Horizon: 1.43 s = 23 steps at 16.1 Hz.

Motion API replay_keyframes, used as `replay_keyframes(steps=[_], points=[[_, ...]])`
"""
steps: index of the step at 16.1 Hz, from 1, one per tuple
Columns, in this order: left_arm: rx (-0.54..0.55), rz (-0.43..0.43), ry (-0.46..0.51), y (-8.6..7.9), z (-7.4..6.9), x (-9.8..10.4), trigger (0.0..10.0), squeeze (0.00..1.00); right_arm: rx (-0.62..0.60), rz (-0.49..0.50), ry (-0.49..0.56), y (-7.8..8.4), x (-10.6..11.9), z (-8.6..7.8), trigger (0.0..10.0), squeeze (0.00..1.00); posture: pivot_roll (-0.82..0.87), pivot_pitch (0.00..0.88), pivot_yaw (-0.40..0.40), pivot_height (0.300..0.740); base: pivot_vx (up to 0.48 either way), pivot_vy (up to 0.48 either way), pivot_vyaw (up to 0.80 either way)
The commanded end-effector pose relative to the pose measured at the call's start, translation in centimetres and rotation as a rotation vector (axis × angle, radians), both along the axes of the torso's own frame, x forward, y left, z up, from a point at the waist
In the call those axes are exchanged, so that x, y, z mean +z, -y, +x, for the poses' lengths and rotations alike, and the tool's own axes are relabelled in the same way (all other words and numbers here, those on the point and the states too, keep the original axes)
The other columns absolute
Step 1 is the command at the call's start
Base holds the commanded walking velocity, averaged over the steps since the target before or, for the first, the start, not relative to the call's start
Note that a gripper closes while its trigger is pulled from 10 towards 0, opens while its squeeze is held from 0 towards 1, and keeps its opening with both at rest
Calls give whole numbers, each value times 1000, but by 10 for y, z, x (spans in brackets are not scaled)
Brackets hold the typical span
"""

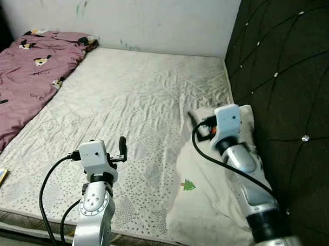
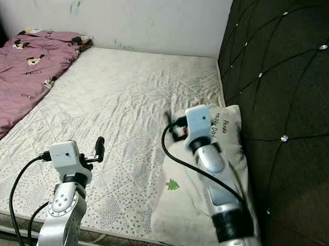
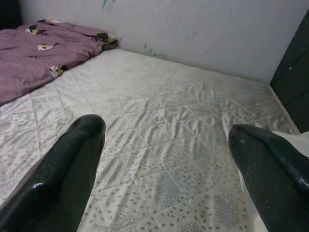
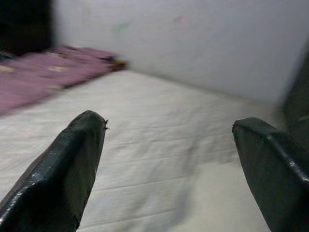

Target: Clean up the room

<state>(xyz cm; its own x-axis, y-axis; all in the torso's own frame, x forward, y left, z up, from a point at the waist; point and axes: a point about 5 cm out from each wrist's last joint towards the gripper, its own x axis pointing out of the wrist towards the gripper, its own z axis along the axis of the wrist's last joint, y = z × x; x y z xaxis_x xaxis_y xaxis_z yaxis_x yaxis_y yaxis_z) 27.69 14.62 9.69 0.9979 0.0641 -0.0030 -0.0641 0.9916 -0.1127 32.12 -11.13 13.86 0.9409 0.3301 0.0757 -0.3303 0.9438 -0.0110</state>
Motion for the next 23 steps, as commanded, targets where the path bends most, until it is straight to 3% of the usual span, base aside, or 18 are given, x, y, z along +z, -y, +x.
replay_keyframes(steps=[1,5,7,9,10,11,13,18,23], points=[[-5,-6,5,2,2,1,10000,0,32,25,14,-2,4,-3,10000,0,2,0,-38,740,0,270,0],[-25,-4,4,7,2,1,10000,0,43,20,3,-7,1,-3,10000,0,0,0,-36,740,0,271,0],[-26,-2,-1,8,2,0,10000,0,-36,-83,35,-3,0,-1,10000,0,2,0,-33,740,0,264,0],[-25,-2,-5,9,1,-1,10000,0,-66,-121,89,0,1,0,10000,0,2,0,-33,740,0,262,0],[-22,-3,-6,9,1,-1,10000,0,-33,-111,58,-2,-1,-1,10000,0,4,0,-34,740,0,281,0],[-16,-3,-5,8,1,-1,10000,0,25,-36,37,-5,1,-3,10000,0,6,0,-36,740,0,300,0],[-10,-2,-4,8,0,-1,10000,0,10,-10,15,-4,-2,-3,10000,0,7,0,-37,740,0,330,0],[-13,6,-5,7,1,-1,10000,0,64,-66,-31,-10,-16,-7,10000,0,5,7,-36,740,0,361,0],[-13,12,-2,6,2,0,10000,0,26,-130,32,-10,-12,-6,10000,0,6,7,-34,740,0,438,0]])
